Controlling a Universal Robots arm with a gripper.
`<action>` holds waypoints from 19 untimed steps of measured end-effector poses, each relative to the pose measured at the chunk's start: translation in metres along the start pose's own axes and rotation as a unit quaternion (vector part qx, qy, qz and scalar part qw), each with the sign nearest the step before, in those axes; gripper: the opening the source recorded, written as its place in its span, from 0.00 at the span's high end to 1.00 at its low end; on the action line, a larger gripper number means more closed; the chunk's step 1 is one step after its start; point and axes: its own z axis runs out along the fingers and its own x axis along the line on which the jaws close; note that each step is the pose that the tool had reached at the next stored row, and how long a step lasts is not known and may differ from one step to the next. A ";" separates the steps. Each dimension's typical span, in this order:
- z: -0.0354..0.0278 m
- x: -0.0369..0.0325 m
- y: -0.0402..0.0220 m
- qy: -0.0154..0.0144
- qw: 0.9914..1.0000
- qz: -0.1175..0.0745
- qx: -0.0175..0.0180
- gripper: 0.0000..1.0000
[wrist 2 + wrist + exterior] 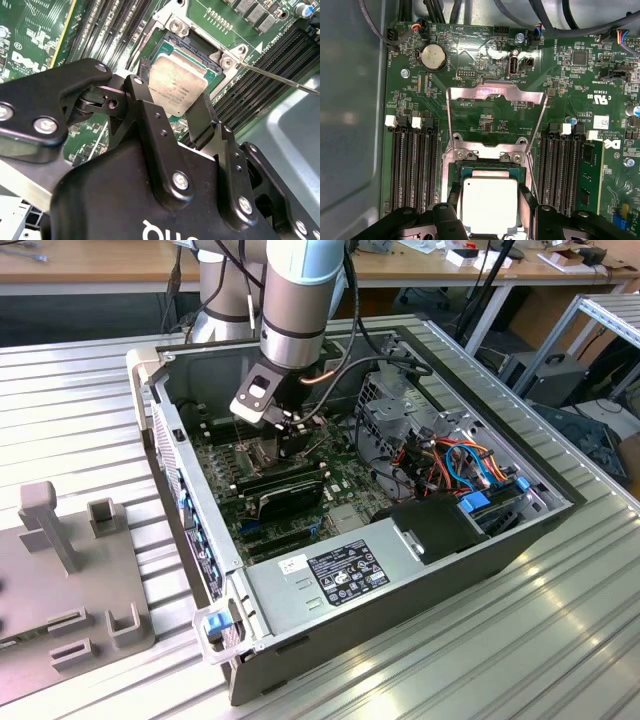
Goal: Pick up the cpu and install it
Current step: 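Place the cpu into insertion slot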
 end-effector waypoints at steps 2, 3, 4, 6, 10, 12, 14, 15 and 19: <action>0.0006 0.0000 0.0000 0.000 1.000 0.000 0.000 0.46; 0.0007 0.0000 0.0000 0.000 1.000 0.000 0.000 0.46; 0.0009 0.0001 0.0000 0.000 1.000 0.000 0.000 0.46; 0.0009 0.0001 -0.0002 0.000 1.000 0.000 0.000 0.46; 0.0009 0.0002 -0.0012 0.000 1.000 0.000 -0.001 0.46; 0.0010 0.0002 -0.0017 0.000 1.000 0.000 -0.001 0.46; 0.0010 0.0002 -0.0017 0.000 1.000 0.001 -0.001 0.46; 0.0010 0.0002 -0.0017 0.000 1.000 0.002 -0.001 0.46; 0.0010 0.0002 -0.0017 0.000 1.000 0.002 -0.001 0.46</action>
